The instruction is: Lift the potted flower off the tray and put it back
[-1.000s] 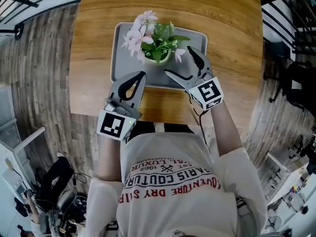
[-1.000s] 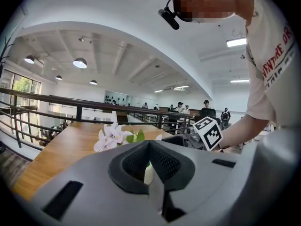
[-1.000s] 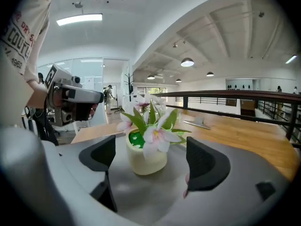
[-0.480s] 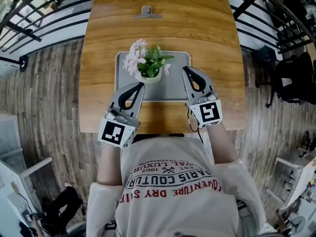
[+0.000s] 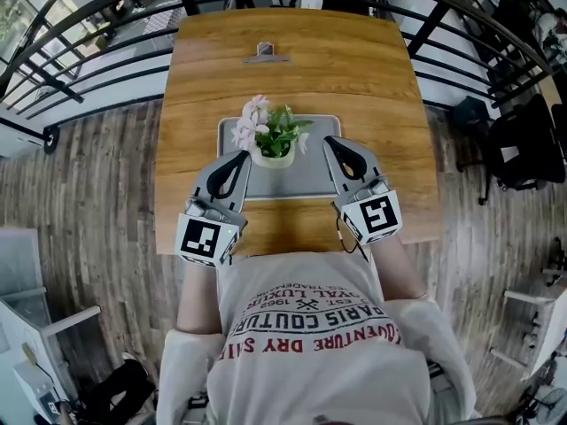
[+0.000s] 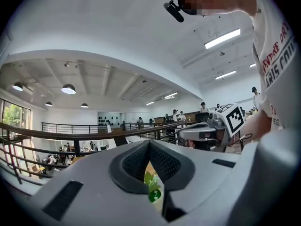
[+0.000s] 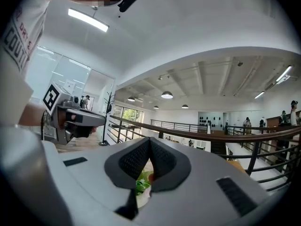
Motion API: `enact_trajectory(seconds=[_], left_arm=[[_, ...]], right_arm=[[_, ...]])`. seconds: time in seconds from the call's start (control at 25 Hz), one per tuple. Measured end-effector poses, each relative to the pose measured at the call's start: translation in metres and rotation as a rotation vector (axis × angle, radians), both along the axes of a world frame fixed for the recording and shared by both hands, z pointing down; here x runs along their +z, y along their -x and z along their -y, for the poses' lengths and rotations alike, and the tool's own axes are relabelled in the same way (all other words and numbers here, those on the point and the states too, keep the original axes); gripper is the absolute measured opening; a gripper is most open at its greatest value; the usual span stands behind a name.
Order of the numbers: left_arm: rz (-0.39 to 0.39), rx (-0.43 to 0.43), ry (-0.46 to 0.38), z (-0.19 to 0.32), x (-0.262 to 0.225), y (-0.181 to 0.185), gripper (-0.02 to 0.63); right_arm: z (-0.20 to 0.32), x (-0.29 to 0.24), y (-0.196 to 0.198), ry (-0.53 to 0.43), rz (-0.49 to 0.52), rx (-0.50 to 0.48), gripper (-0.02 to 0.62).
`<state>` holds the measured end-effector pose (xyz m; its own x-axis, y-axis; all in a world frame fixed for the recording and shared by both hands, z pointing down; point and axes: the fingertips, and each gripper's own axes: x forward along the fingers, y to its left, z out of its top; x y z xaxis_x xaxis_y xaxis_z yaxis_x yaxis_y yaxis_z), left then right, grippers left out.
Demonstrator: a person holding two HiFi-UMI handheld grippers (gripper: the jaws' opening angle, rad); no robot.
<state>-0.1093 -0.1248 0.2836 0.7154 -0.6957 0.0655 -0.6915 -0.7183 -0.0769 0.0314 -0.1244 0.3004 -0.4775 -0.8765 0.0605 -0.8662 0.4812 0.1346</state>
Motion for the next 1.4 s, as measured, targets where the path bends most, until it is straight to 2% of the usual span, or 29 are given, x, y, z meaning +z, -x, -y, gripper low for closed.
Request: enact_trajectory(seconds=[0.16,0.44,0.84,1.12,1.4], left_arm=[[-0.016,-0.016,-0.002,0.003,-0.004,0.005,0.012],[-0.006,-0.026,-0.01,0.001,-0.005,0.007,0.012],[0.01,-0.06,-0.001,0.006,-0.008,0.015,0.012],[0.011,-0.075,0.013,0.007,-0.004,0.019,0.012],[0.019,-0.076,0.024,0.009,0.0,0.022,0.012]], right_arm=[[-0.004,-0.003,0.003,0.009,0.014,0.0,0.026],[-0.004,-0.008,-0.01,0.003,0.009,0.082,0.026],[-0.007,-0.01,-0.002,0.012,0.007,0.029,0.026],[-0.008,-0.027,-0.001,-0.015,0.036,0.041,0.026],[-0.004,-0.02,-0.001,0.01,0.059,0.072,0.026]])
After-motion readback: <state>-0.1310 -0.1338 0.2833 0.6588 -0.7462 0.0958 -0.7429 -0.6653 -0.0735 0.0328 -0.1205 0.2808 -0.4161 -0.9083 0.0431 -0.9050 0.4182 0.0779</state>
